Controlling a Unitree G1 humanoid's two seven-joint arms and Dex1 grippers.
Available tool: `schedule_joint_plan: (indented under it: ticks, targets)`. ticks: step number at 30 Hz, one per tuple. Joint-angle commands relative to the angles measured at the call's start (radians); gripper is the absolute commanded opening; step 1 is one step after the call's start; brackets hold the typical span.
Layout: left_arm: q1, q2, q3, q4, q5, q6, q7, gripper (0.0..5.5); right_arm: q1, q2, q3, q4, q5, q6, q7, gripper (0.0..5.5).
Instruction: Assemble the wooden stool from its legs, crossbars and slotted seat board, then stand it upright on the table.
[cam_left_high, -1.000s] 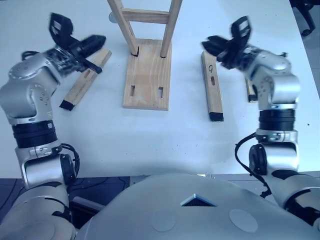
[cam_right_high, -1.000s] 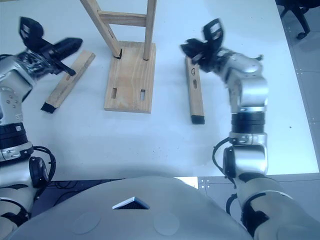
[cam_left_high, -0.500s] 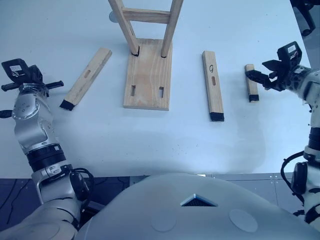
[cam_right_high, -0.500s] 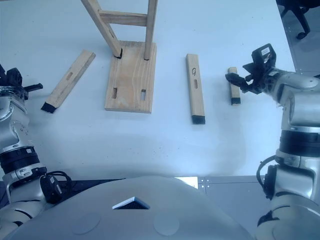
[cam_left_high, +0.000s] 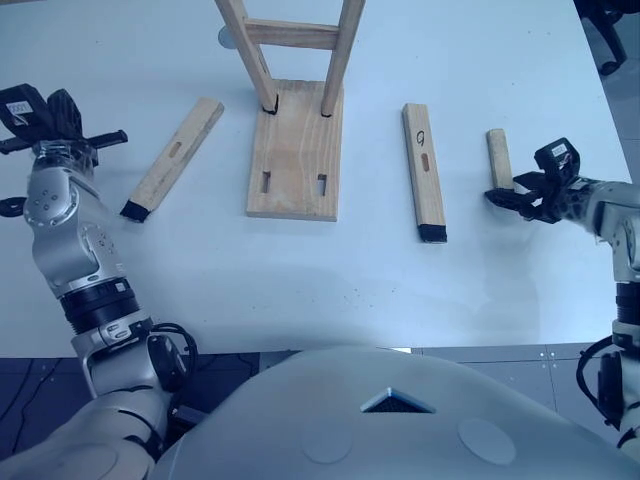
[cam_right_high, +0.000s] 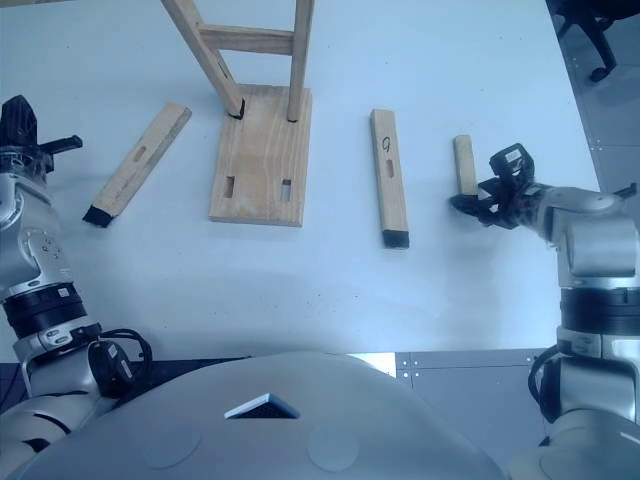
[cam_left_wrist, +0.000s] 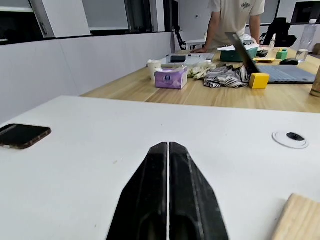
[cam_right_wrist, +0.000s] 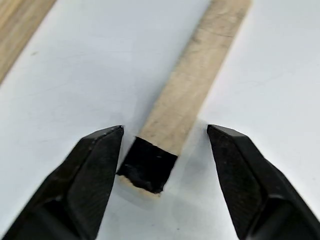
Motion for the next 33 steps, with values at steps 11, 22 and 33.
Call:
schedule_joint_plan:
  ticks: [11, 22, 33]
  targets:
    - [-0.086, 0.028, 0.006, -0.301, -0.176, 0.067, -0.085, 0.00, 0.035, 0.094, -0.003, 0.199, -0.032, -0.245, -0.165, 1.30]
    - [-0.372, 0.012, -0.111, -0.385, -0.729, 0.381, -0.250, 0.99, -0.451, 0.415, 0.127, -0.210, -0.106, -0.732, -0.401, 1.30]
    - [-0.561, 0.042, -0.174, -0.216, -0.801, 0.456, -0.375, 2.46, -0.534, 0.599, 0.258, -0.087, -0.187, -0.906, -0.447, 1.30]
